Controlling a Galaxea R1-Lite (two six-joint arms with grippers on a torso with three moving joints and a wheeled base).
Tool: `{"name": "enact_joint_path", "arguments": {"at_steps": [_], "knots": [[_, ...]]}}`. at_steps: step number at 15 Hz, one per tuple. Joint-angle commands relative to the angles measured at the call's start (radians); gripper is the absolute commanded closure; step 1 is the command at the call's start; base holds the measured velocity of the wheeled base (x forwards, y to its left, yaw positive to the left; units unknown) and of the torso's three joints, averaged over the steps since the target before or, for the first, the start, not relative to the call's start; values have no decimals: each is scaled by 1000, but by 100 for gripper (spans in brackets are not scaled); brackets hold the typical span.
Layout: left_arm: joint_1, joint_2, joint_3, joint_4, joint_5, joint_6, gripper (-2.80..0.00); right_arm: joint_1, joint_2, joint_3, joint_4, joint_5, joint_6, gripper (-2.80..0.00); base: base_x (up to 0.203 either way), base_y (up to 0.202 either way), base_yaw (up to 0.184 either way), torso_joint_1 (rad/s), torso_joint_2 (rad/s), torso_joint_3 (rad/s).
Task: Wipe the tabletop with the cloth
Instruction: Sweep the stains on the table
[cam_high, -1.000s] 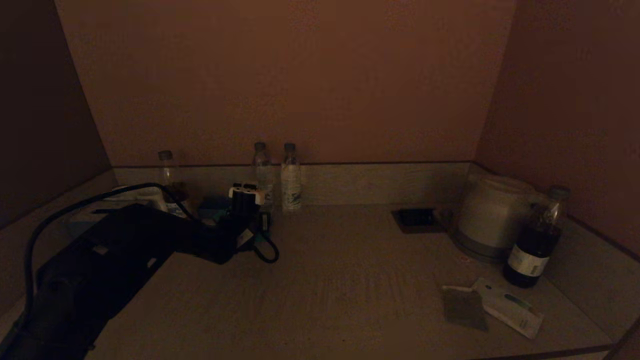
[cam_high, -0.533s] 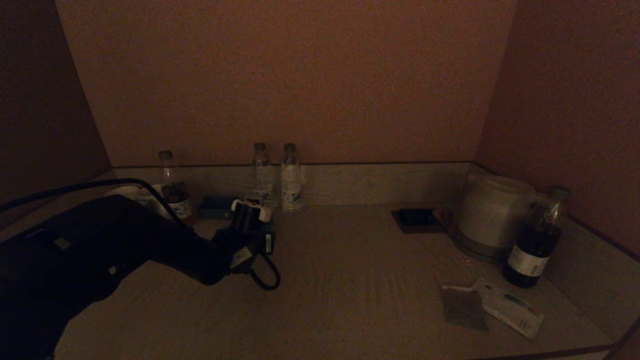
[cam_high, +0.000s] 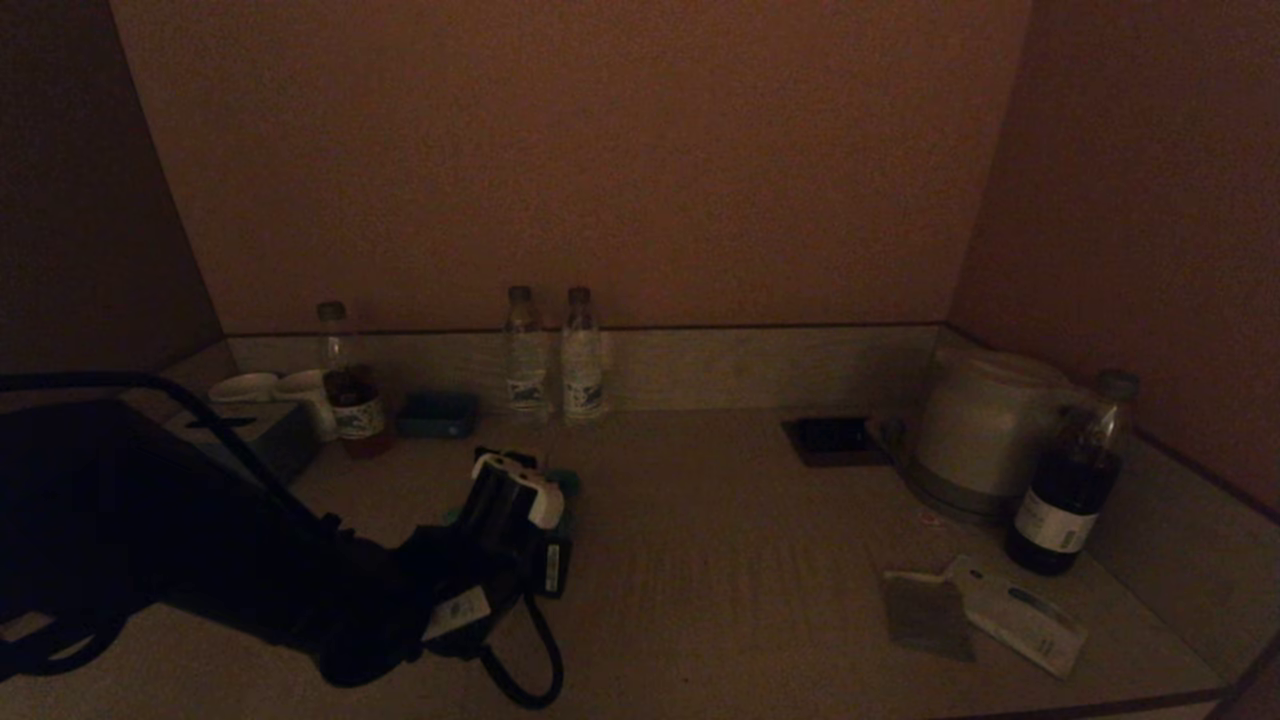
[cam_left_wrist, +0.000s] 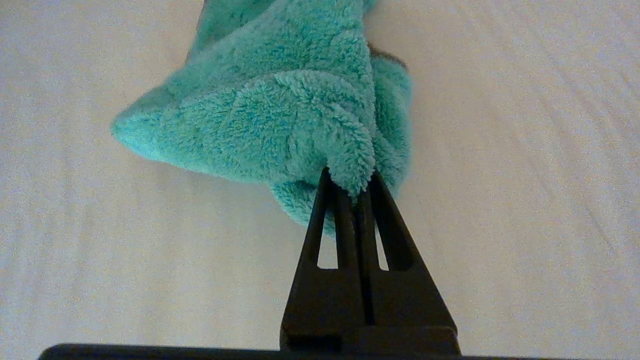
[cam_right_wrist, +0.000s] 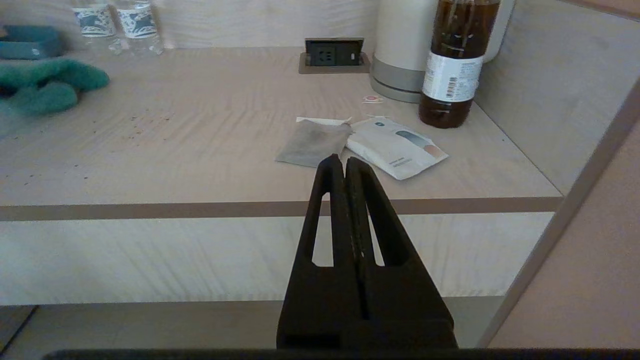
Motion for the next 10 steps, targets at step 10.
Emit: {"name": "enact_joint_path", "arguments": {"at_steps": [10], "knots": [[-318, -403, 407, 60, 38, -127, 0, 0, 0, 0, 0, 0, 0, 0, 0, 0, 0, 0, 0, 0]]}}
